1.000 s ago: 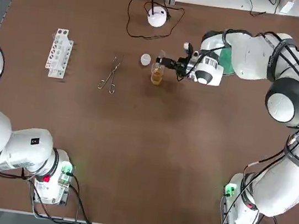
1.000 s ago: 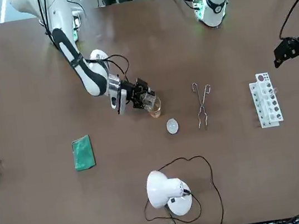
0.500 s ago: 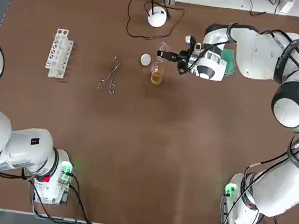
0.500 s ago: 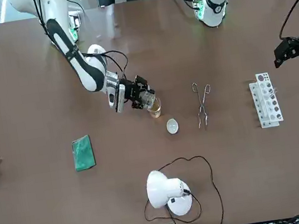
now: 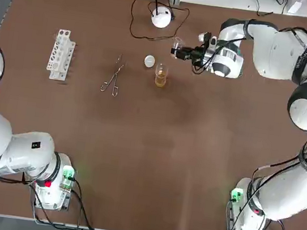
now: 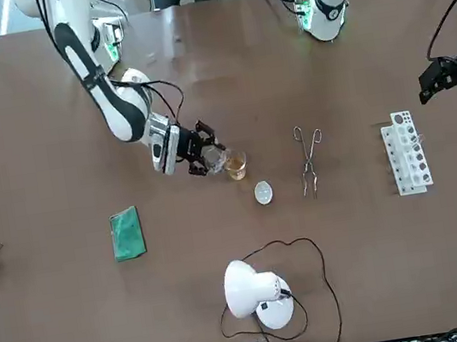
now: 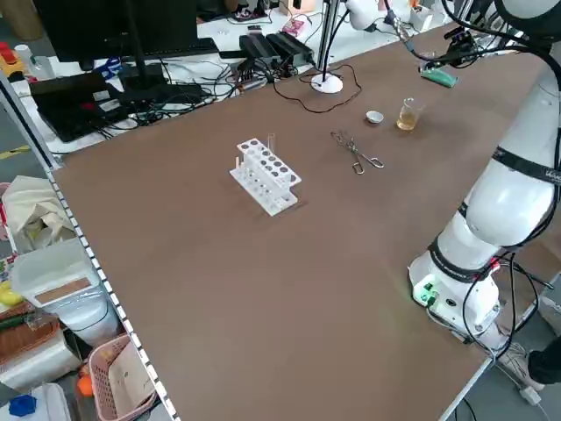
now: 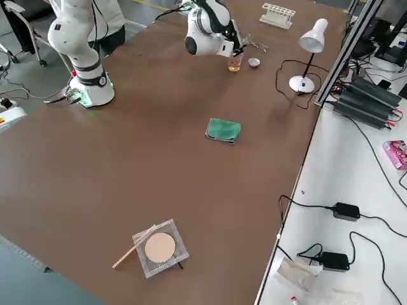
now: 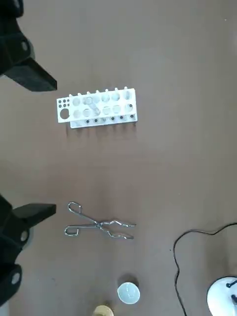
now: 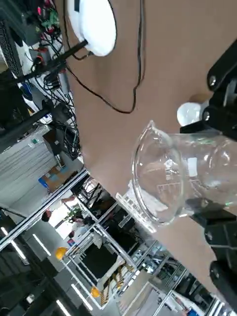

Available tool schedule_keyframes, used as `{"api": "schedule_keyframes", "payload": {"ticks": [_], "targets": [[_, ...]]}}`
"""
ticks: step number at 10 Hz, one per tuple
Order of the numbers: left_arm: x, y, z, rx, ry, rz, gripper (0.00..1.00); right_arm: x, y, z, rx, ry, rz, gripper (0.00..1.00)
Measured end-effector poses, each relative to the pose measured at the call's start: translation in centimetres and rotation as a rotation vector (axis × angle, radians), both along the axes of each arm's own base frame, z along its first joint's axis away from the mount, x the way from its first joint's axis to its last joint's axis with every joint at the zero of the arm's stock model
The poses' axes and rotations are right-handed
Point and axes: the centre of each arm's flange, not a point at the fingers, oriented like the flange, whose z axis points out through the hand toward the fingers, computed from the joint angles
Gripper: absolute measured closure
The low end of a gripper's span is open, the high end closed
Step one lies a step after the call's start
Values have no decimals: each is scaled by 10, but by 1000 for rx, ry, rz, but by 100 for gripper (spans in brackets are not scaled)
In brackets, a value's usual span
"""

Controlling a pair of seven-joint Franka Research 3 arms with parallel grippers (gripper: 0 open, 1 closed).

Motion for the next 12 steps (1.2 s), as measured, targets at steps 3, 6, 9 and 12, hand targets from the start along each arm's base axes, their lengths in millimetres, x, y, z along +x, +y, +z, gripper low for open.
{"api": "schedule_keyframes", "payload": {"ticks": [3,6,9,12], "targets": [[0,0,0,0,-1,-1,0,2,-53,-9,-15,-52,46,41],[0,-1,0,0,-1,-1,0,1,-100,-25,-30,-88,66,41],[0,-1,0,0,-1,-1,0,1,-138,-36,-60,-134,100,41],[0,0,0,0,0,-1,0,11,-202,-40,-105,-226,155,41]]}}
